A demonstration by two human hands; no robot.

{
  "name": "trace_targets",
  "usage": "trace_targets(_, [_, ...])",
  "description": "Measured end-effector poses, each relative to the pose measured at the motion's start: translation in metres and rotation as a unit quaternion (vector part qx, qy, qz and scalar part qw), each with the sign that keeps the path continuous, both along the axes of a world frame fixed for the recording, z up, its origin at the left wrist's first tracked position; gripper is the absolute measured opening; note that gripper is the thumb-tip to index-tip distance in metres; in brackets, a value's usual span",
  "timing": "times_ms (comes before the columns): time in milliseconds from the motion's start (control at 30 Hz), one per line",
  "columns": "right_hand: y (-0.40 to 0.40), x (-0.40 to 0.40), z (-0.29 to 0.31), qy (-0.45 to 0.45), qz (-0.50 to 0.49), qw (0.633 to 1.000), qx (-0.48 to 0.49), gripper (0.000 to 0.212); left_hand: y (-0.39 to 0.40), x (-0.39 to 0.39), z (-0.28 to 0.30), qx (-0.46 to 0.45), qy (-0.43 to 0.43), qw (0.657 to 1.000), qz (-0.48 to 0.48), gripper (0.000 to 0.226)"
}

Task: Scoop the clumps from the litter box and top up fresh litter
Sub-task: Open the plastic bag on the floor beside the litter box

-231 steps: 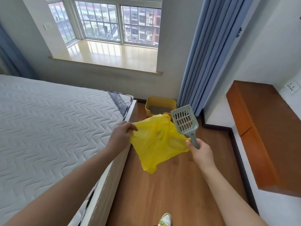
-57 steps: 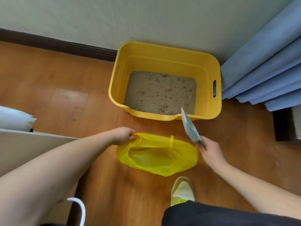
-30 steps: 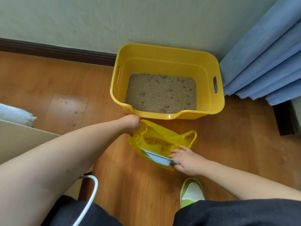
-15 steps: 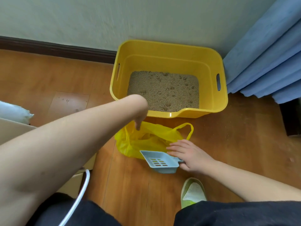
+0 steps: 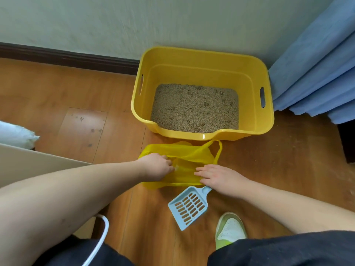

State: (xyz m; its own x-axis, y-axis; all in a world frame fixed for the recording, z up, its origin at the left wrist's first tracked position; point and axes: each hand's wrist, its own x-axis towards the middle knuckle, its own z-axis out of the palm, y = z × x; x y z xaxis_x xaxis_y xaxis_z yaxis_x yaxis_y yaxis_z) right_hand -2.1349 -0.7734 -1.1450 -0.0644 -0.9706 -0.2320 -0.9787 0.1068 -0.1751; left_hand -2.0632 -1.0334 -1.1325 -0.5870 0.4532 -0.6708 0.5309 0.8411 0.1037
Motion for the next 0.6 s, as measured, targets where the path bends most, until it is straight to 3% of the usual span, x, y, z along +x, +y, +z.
trace_targets(100, [-0.008, 0.002, 0.004, 0.012, 0.022, 0.992, 0.12, 0.021, -0.008, -0.002, -0.001, -0.055, -0.039, 0.997, -0.044, 0.089])
trace_targets(133, [-0.012, 0.004, 0.009, 0.008, 0.016, 0.987, 0.161, 0.021, -0.009, -0.002, 0.0, -0.079, -0.059, 0.994, -0.048, 0.094])
trace_targets(233, [-0.018, 0.003, 0.022, 0.001, -0.009, 0.974, 0.228, 0.024, -0.011, -0.002, 0.002, -0.098, -0.08, 0.989, -0.076, 0.079])
trace_targets(400, [-0.013, 0.002, 0.024, -0.003, -0.028, 0.973, 0.228, 0.043, -0.015, -0.015, 0.014, -0.039, -0.09, 0.983, -0.152, 0.045])
trace_targets(600, [-0.001, -0.008, 0.019, -0.073, -0.099, 0.964, 0.235, 0.084, -0.038, -0.022, 0.013, 0.01, -0.006, 0.982, -0.189, 0.093])
